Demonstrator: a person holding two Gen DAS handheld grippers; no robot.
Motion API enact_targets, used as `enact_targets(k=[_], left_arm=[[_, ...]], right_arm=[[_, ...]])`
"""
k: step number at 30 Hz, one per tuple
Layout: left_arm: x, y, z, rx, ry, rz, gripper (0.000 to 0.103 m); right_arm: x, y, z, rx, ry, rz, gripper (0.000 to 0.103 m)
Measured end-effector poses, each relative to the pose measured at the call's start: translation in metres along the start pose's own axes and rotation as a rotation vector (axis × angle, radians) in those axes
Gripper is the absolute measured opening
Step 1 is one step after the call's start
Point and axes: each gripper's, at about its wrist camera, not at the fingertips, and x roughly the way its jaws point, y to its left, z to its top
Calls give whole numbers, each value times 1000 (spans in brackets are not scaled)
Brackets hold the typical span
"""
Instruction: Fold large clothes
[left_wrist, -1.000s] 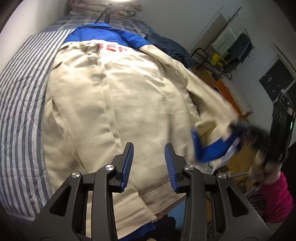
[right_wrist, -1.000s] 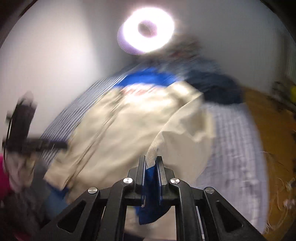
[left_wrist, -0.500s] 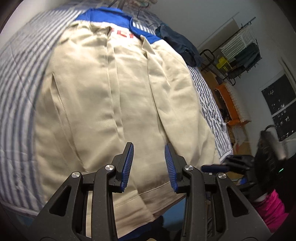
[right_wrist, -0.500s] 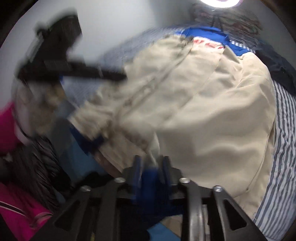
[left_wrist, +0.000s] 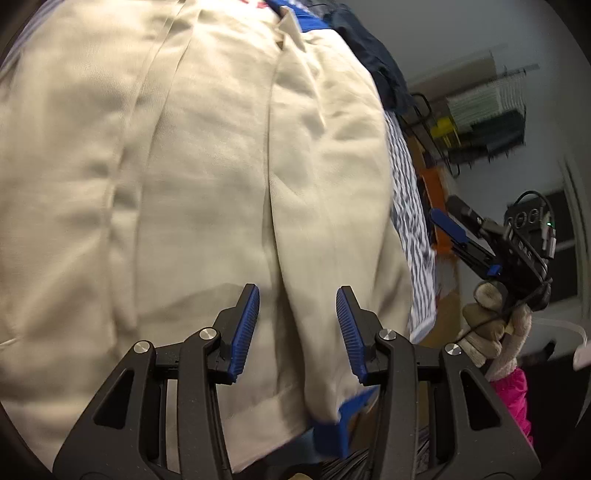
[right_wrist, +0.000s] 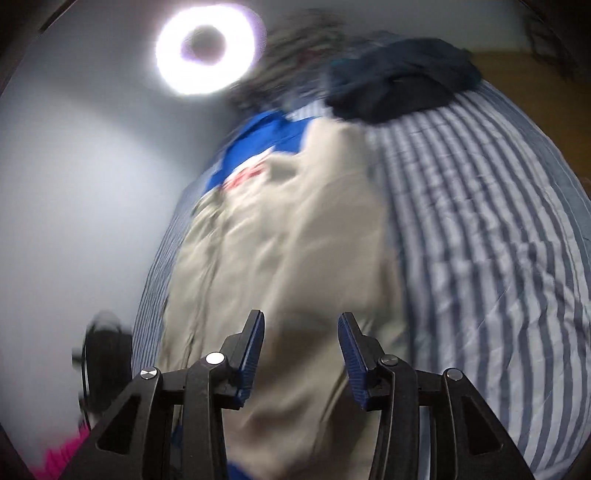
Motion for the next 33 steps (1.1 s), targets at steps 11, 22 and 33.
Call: enact_targets(k=[11, 22, 33], left_arm=[[-2, -18, -5, 43, -136, 108, 1], [4, -13, -23, 132, -115, 243, 0], [6, -16, -25, 146, -104, 206, 0]], right_arm=[[76, -50, 75, 177, 52, 106, 45], [100, -91, 141, 259, -62, 147, 49], [115, -19, 183, -5, -141, 22, 3]])
